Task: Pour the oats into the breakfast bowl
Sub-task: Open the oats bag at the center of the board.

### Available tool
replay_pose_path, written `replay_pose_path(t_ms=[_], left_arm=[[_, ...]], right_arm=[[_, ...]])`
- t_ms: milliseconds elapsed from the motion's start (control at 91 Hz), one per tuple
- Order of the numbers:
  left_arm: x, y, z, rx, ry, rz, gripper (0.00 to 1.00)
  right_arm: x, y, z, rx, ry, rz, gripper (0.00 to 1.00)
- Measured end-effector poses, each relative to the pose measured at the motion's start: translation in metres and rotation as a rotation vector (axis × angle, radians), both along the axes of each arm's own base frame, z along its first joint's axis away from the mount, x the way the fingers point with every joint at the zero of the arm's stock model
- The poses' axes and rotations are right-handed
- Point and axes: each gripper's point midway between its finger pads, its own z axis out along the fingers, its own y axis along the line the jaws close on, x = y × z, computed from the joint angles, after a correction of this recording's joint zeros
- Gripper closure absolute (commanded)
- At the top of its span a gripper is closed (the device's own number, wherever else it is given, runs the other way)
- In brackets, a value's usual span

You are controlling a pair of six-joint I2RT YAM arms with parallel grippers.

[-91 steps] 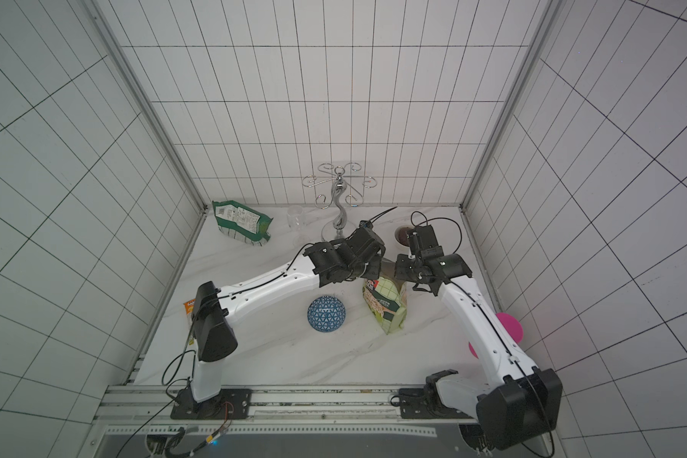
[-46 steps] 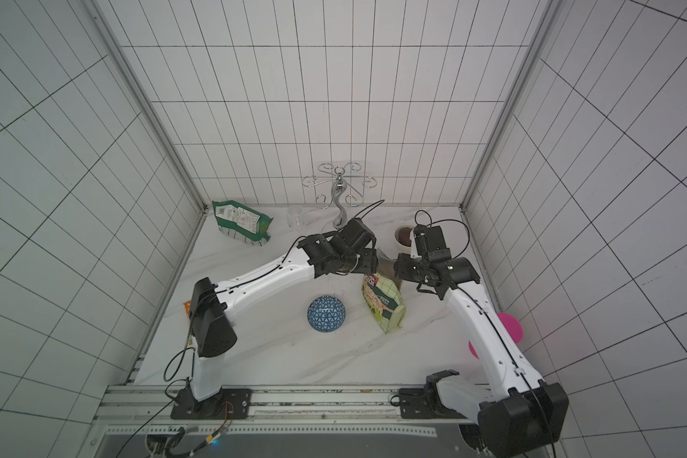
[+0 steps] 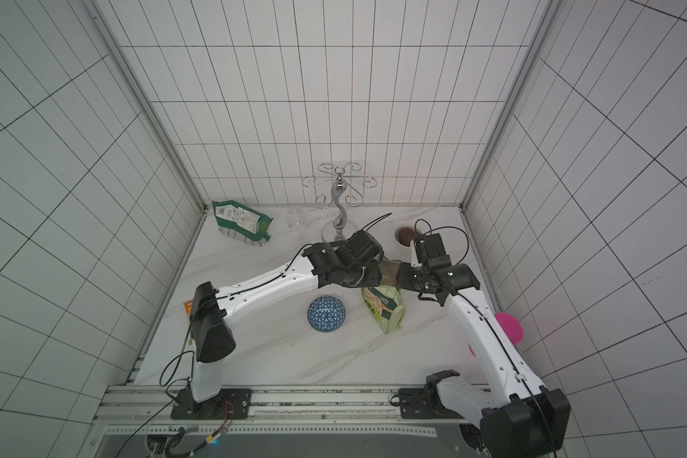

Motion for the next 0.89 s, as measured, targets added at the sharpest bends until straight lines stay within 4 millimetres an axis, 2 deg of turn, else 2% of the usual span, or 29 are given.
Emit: replay_pose_path(t_ms=[143,396,572,682,890], left_arm=[[-0.002,0.003,-0.003,0.002,0.028,0.027,0.72],[-0.006,0.006,-0.006,0.005,0.064,0.038,0.94],[-0.008,0.005,-0.006,-0.011,0.093,0.037,1.0],[-0.007,0.005,-0.005,-0.022,0.108,0.042,1.0],[0.004,0.011,-0.003,-0.046,0.128,0.107,1.0]], right_arm=[[0.013,0.005,-0.011,-0.024,0.021,0.021,0.47],[0.041,0.014,-0.009,-0.032,-0.004,0.038,0.46],[0.056,0.017,0.0,-0.014,-0.055,0.013,0.45],[0.065,0.019,0.005,0.006,-0.075,-0.014,0.45],[0.087,0.024,0.024,0.024,-0.138,-0.054,0.43]])
